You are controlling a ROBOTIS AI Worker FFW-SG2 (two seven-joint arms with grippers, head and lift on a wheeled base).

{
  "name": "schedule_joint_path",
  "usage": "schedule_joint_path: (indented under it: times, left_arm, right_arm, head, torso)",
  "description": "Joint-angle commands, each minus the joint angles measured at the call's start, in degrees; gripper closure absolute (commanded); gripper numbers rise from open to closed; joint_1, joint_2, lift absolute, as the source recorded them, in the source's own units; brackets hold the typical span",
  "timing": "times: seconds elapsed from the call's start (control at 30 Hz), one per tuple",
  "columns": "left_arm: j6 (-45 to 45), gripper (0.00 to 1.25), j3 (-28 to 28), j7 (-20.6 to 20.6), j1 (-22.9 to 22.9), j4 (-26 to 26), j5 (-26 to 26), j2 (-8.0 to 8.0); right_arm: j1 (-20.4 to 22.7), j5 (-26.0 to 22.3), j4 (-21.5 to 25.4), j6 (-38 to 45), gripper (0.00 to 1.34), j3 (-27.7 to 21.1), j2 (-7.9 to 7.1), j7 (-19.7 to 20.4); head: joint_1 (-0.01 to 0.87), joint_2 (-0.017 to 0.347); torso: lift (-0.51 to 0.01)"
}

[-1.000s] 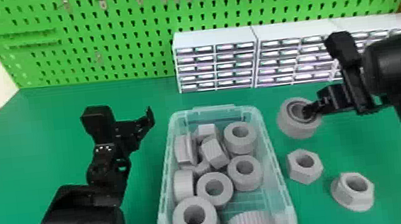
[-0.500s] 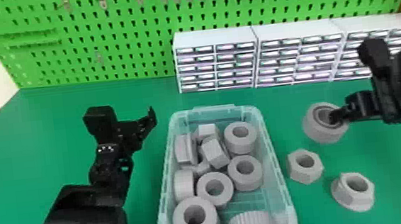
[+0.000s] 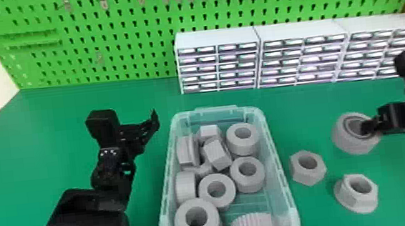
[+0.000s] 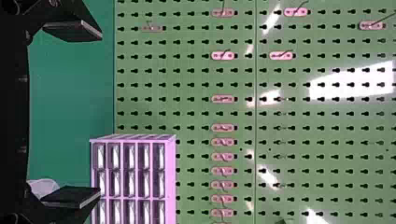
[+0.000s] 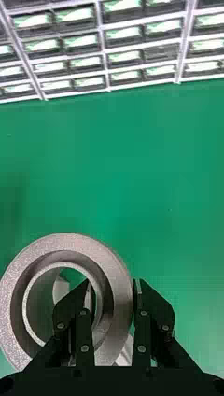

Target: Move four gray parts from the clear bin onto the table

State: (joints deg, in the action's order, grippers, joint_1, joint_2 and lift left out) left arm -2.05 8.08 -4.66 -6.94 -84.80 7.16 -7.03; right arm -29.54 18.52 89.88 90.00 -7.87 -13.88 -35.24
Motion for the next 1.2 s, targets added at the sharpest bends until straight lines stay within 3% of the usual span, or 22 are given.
schedule_joint_path:
  times: [0.0, 0.2, 0.37, 0.7, 1.17]
  left_arm:
    - [-0.1, 0.12, 0.0, 0.0, 0.1, 0.0, 0.0, 0.0]
    - [-0.2, 0.12, 0.1, 0.0, 0.1, 0.0, 0.0, 0.0]
    - [-0.2, 0.12, 0.3, 0.0, 0.1, 0.1, 0.1, 0.0]
    - [-0.2, 0.12, 0.4, 0.0, 0.1, 0.3, 0.3, 0.17]
    - [-0.3, 0.12, 0.6, 0.0, 0.2, 0.3, 0.4, 0.26]
  right_arm:
    - [0.8, 0.7, 0.0, 0.1, 0.9, -1.7, -0.27, 0.0]
    - [1.9, 0.9, -0.2, 0.1, 0.9, -4.3, -0.18, 0.0]
    - [3.1, 0.7, -2.0, -3.5, 0.9, -7.8, 1.23, 0.0]
    - [3.4, 1.3, -6.3, -6.5, 0.9, -10.3, 1.31, 0.0]
    - [4.2, 3.9, -7.9, -8.3, 0.9, -14.2, 1.31, 0.0]
  head:
    - [0.693, 0.072]
    - [0.693, 0.072]
    - [0.693, 0.072]
    - [0.693, 0.072]
    - [0.693, 0.072]
  torso:
    - [-0.052]
    - [-0.052]
    - [-0.052]
    - [-0.052]
    - [-0.052]
